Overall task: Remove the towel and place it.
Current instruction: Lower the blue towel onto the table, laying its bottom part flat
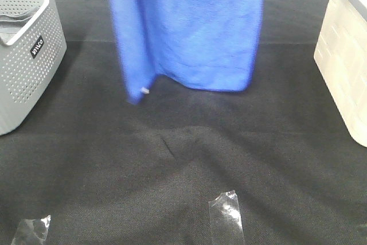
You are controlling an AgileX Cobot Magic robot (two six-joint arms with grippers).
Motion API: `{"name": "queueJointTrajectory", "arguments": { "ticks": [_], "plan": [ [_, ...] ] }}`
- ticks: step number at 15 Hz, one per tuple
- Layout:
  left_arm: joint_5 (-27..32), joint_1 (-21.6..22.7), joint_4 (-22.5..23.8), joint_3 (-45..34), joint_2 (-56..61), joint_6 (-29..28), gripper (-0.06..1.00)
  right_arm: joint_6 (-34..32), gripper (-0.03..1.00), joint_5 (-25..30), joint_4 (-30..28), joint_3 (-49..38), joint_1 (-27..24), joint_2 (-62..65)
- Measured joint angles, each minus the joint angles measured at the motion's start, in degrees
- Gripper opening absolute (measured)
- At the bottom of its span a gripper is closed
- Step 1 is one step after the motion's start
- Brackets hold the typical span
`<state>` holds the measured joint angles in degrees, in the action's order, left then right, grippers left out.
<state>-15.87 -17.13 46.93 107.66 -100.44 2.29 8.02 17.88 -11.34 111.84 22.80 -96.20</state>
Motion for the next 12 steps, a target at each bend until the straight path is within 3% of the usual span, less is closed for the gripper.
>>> {"name": "queueJointTrajectory", "arguments": {
  "ticks": [3,10,12],
  "plan": [
    [-1.15,-0.06,-0.34,4.24,-4.24,1.78,0.00,0.00,0.00,-2.06,-0.06,0.00,0.00,-1.89],
    [-1.15,-0.06,-0.63,4.35,-8.08,6.02,0.00,0.00,0.00,-3.67,-2.92,0.00,0.00,-4.01],
    [-3.15,0.57,-0.92,5.21,-9.28,8.31,0.00,0.00,0.00,-7.28,-3.32,0.00,0.00,-5.27]
  ]
}}
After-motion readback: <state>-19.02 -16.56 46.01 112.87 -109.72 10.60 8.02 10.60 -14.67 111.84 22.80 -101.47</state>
